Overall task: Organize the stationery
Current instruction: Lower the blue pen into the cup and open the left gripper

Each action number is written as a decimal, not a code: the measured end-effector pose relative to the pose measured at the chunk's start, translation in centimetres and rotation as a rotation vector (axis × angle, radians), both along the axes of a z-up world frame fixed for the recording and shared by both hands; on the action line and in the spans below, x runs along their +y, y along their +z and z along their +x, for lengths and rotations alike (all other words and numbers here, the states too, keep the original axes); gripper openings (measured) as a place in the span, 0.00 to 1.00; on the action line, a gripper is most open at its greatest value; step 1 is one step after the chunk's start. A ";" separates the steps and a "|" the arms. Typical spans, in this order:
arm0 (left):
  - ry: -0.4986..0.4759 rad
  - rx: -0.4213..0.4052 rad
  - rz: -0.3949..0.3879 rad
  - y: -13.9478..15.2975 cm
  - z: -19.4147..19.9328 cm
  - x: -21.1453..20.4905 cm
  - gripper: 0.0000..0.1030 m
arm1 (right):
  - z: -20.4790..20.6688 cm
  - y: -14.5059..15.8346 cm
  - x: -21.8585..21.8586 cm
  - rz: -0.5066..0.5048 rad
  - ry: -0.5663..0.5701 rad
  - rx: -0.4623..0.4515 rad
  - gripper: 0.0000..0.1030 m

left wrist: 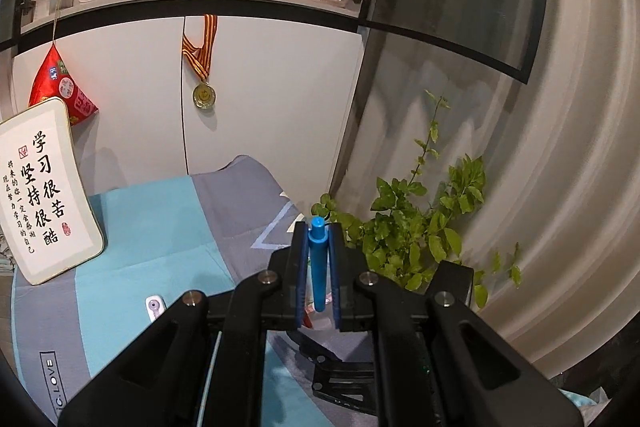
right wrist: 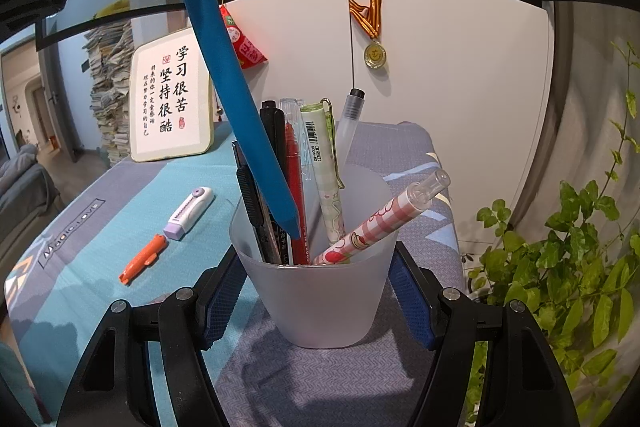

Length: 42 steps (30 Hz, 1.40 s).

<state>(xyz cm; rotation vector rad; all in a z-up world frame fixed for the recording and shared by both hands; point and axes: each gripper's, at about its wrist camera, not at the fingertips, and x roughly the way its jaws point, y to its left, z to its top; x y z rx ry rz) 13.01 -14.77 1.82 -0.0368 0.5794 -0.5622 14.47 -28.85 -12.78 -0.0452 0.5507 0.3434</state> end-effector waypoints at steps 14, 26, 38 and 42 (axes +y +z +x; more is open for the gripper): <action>-0.026 0.062 0.007 -1.7 1.0 -0.8 0.08 | -0.1 -0.1 0.1 -0.002 0.000 0.004 0.69; -0.087 0.114 0.052 -3.3 0.9 -2.6 0.08 | 0.0 -0.1 0.1 -0.002 0.000 0.004 0.70; -0.100 0.120 0.062 -3.2 0.7 -2.6 0.10 | 0.0 -0.1 0.0 -0.001 0.000 0.004 0.70; -0.090 0.109 0.059 -3.0 0.5 -2.4 0.33 | -0.1 -0.2 0.1 0.001 0.000 0.005 0.70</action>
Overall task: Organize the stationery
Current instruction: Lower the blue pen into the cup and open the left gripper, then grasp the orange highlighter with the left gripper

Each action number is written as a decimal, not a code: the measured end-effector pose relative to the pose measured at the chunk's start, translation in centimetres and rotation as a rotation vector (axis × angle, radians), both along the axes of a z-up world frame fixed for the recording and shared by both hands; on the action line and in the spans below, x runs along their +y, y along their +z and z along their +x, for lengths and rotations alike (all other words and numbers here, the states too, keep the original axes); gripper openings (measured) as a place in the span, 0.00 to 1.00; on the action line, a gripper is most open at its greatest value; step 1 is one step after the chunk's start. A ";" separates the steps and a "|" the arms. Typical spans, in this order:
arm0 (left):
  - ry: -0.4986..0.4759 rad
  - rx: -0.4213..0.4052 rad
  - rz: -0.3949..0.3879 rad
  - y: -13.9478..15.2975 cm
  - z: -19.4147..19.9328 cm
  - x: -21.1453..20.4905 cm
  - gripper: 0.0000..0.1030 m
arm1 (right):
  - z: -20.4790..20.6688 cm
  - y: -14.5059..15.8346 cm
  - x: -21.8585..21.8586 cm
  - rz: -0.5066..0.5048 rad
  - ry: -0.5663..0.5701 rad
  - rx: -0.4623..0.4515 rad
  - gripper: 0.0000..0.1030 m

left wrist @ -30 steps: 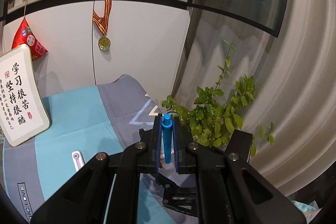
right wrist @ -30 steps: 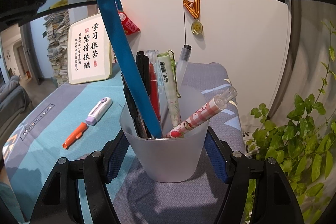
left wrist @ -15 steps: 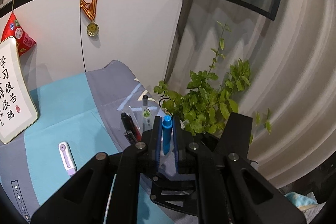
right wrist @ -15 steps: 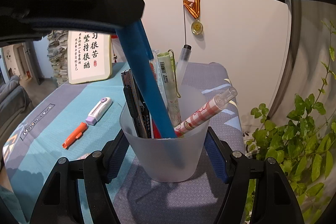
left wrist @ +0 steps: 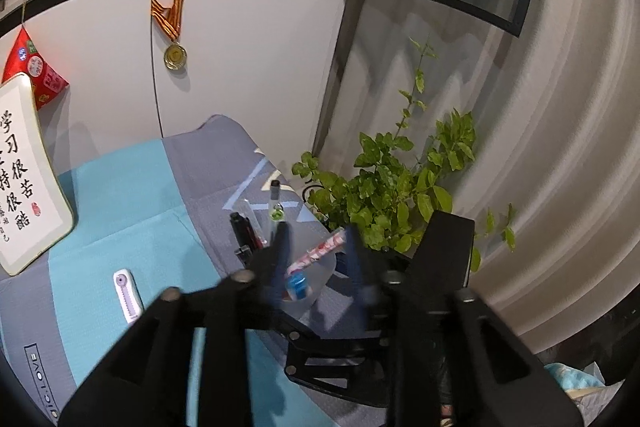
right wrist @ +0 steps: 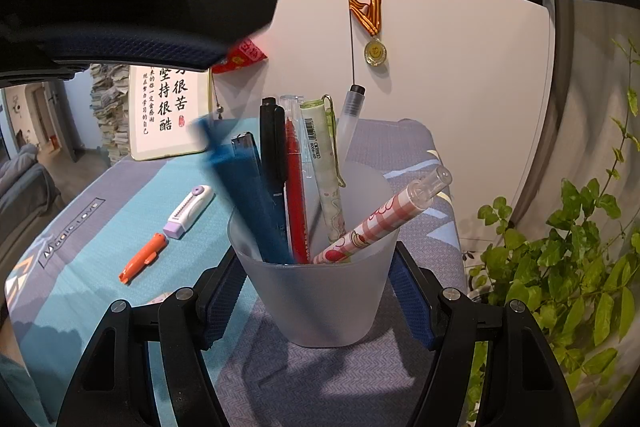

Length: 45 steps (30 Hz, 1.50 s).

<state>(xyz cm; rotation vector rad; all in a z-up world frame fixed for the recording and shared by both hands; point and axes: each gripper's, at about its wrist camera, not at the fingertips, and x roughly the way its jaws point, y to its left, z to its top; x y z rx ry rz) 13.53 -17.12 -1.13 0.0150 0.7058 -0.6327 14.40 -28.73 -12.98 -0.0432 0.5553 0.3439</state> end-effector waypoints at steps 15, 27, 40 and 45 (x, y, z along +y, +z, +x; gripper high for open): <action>0.190 -0.053 0.078 -0.5 -0.5 8.0 0.35 | 0.0 -0.1 0.1 -0.001 0.000 0.000 0.70; 0.331 0.202 0.188 -8.8 2.0 12.3 0.35 | 0.0 -0.1 0.1 -0.001 -0.001 0.001 0.70; 0.334 0.272 0.241 -12.5 3.2 12.1 0.33 | 0.1 -0.2 -0.1 0.002 0.000 0.005 0.70; 0.332 0.283 0.251 -13.1 3.9 11.6 0.33 | 0.1 -0.2 -0.1 0.002 0.000 0.005 0.70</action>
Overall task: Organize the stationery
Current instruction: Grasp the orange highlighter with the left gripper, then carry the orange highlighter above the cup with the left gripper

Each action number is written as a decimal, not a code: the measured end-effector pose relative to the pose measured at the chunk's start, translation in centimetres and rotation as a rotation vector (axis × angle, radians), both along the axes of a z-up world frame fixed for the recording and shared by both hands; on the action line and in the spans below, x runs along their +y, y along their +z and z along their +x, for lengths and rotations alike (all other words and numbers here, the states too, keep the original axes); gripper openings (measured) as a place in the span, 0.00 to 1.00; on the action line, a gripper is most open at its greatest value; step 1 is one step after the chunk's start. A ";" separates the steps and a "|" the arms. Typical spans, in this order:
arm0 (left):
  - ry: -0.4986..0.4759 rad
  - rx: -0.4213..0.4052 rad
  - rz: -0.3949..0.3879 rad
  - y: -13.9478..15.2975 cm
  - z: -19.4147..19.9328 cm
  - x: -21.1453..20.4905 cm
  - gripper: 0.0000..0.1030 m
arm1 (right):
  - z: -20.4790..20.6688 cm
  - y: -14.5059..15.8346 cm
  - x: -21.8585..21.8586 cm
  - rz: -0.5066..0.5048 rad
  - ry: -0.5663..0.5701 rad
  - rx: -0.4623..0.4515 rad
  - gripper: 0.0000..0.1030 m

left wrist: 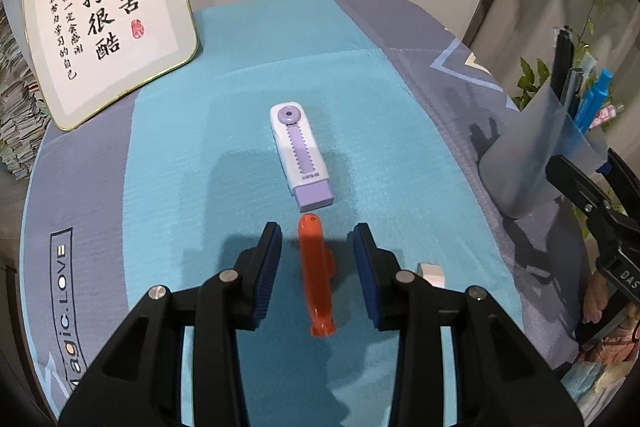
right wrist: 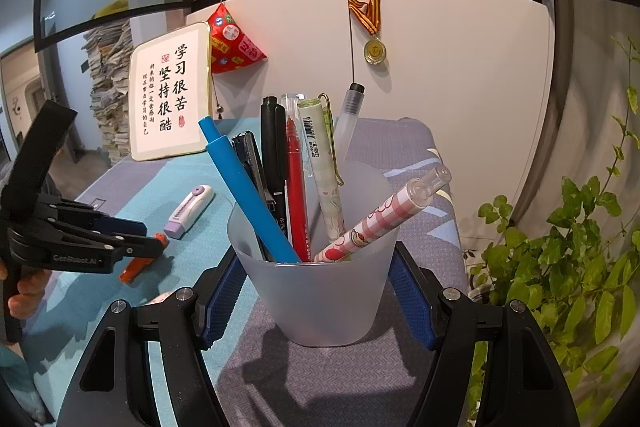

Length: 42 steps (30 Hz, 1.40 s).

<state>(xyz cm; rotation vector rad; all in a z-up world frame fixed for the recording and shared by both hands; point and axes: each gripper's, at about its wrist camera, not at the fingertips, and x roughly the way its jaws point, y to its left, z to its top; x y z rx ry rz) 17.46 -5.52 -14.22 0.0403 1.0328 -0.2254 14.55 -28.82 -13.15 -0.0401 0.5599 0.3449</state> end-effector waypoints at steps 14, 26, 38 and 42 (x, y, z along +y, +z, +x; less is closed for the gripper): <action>0.029 0.013 0.000 -0.9 1.1 -0.3 0.11 | 0.0 0.0 0.0 0.000 0.000 0.000 0.70; 0.017 -0.061 -0.030 1.9 -0.7 -0.2 0.11 | 0.0 0.0 -0.1 0.000 0.000 0.000 0.70; -0.072 -0.223 -0.136 9.0 -3.6 -2.6 0.11 | 0.1 0.0 -0.1 0.001 0.000 0.001 0.70; -0.124 -0.308 -0.208 12.3 -3.9 -4.7 0.11 | 0.0 0.0 -0.1 0.003 -0.001 0.001 0.70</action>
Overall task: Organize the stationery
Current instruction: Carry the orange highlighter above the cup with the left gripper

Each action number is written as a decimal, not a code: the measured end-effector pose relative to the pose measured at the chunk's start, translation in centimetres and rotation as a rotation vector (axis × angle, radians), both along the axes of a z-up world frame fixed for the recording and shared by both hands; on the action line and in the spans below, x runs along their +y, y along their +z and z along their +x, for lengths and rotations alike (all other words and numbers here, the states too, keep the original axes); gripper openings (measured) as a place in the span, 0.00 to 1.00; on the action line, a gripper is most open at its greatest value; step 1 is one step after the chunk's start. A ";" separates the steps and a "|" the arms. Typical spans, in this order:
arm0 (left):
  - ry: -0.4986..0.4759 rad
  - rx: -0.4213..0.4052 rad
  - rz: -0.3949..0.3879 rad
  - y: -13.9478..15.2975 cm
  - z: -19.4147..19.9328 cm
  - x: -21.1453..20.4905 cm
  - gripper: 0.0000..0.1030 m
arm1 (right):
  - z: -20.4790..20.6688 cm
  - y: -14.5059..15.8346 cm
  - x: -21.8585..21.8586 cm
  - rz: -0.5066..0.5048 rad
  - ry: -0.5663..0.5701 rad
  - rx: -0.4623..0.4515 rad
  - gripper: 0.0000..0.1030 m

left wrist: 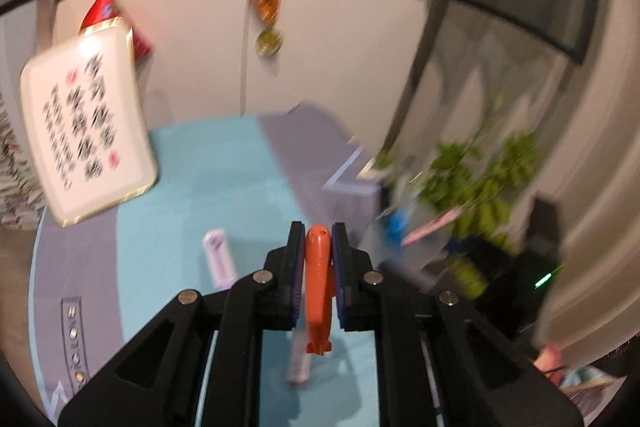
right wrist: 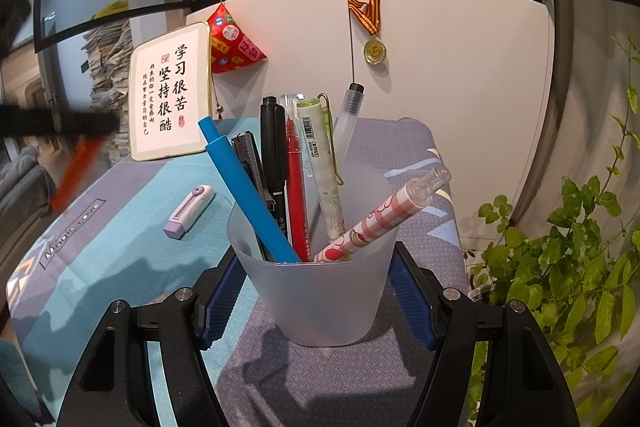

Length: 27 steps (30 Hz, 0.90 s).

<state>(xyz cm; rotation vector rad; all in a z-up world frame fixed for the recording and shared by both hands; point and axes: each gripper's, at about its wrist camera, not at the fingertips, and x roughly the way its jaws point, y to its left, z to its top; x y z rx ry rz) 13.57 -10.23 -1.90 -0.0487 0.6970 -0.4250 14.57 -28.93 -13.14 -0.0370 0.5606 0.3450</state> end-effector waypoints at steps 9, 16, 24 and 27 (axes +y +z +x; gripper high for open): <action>-0.093 -0.045 -0.027 1.7 -0.3 -4.1 0.11 | -0.5 0.2 -0.7 0.043 -0.012 -0.016 0.79; -0.108 -0.033 -0.035 1.8 0.3 -4.5 0.11 | -1.4 0.8 -1.1 0.083 0.016 -0.065 0.70; -0.155 -0.009 -0.123 2.2 0.6 -5.3 0.11 | -1.4 0.9 -1.1 0.080 0.016 -0.066 0.70; -0.155 -0.037 -0.139 2.0 0.8 -5.9 0.11 | -1.4 0.9 -1.2 0.081 0.016 -0.066 0.70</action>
